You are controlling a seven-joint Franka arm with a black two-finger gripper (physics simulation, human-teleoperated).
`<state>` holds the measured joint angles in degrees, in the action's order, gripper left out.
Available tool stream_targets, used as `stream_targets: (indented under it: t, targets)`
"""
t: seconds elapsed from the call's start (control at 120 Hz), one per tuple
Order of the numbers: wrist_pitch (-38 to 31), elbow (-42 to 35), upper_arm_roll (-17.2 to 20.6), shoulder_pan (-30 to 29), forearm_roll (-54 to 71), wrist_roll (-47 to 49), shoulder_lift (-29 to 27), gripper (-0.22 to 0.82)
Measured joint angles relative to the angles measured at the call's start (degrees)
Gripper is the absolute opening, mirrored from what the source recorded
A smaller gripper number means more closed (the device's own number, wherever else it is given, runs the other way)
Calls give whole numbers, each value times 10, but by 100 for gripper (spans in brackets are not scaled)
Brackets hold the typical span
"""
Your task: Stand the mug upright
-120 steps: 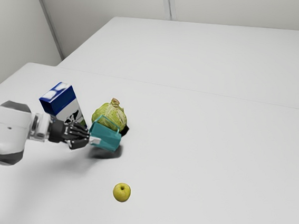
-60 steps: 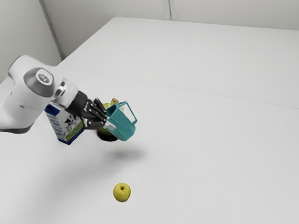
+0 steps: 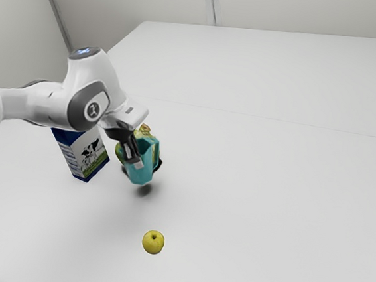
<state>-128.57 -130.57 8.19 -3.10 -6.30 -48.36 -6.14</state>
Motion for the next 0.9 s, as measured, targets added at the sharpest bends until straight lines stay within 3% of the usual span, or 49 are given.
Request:
stream_targets:
  t: [0.4,0.9]
  targets:
    - [-7,-27,39,2,3,238,1,-18]
    - [-72,-49,57,4,3,392,19,-18]
